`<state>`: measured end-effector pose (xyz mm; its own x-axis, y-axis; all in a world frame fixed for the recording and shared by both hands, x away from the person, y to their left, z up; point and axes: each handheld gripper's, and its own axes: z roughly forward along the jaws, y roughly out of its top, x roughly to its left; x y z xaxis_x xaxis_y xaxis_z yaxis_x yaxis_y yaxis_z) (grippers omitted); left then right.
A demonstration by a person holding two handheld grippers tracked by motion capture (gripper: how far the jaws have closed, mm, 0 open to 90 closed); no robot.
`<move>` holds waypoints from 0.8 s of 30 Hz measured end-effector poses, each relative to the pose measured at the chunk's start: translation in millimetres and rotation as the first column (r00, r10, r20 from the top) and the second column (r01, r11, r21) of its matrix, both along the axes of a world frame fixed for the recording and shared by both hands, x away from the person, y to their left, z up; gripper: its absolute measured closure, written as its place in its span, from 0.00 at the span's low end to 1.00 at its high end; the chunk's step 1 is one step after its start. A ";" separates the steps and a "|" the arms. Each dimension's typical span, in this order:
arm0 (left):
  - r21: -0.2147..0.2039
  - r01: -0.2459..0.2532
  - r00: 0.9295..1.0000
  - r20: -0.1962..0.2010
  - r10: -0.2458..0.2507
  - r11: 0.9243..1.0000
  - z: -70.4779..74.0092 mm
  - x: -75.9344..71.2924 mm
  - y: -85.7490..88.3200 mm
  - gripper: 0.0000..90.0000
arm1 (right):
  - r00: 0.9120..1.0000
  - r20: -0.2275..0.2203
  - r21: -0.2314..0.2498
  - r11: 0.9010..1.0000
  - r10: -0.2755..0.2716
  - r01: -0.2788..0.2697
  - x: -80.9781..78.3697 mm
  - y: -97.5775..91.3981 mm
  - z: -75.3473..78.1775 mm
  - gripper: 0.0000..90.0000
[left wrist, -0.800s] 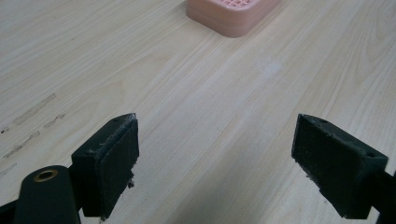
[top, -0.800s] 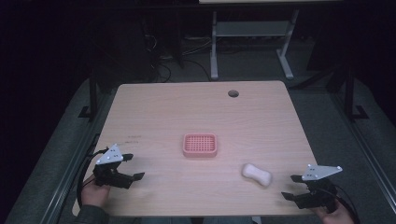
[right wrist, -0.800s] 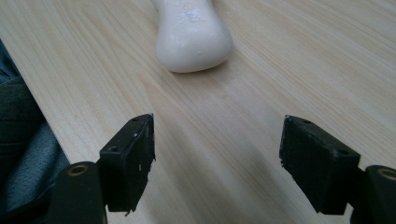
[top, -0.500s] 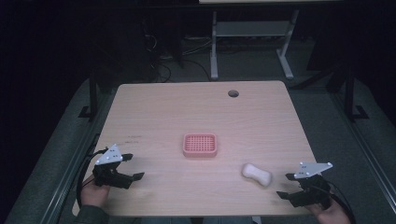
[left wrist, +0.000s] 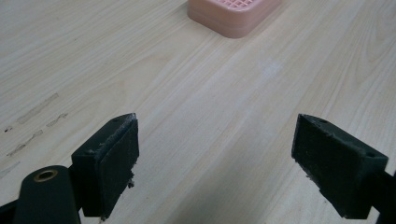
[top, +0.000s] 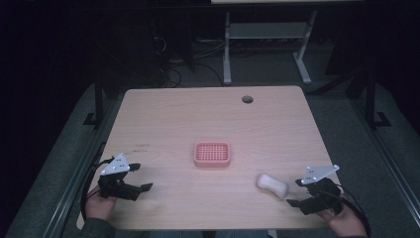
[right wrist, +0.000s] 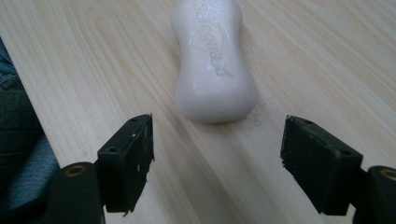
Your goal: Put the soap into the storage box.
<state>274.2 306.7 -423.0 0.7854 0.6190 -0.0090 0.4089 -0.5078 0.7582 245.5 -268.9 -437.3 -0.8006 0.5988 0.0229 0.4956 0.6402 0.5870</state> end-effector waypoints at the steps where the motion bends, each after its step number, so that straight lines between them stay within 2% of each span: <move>1: 0.000 0.000 1.000 0.001 0.000 1.000 0.1 0.0 0.2 0.16 | 1.000 0.006 -0.007 1.000 0.008 -0.008 1.7 1.3 0.7 0.28; 17: -0.002 0.000 1.000 0.001 0.000 1.000 0.1 0.3 1.3 0.16 | 0.998 -0.013 -0.050 0.997 0.062 -0.063 18.9 24.6 12.1 0.28; 24: -0.002 0.001 1.000 0.000 -0.001 1.000 0.0 0.5 1.1 0.16 | 0.997 -0.020 -0.072 0.995 0.074 -0.076 25.3 32.6 12.5 0.28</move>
<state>274.7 307.8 -423.0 0.7858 0.6184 -0.0102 0.4087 -0.5068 0.7590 270.7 -236.3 -424.8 -0.8432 0.5376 -0.0043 0.4543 0.7167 0.5291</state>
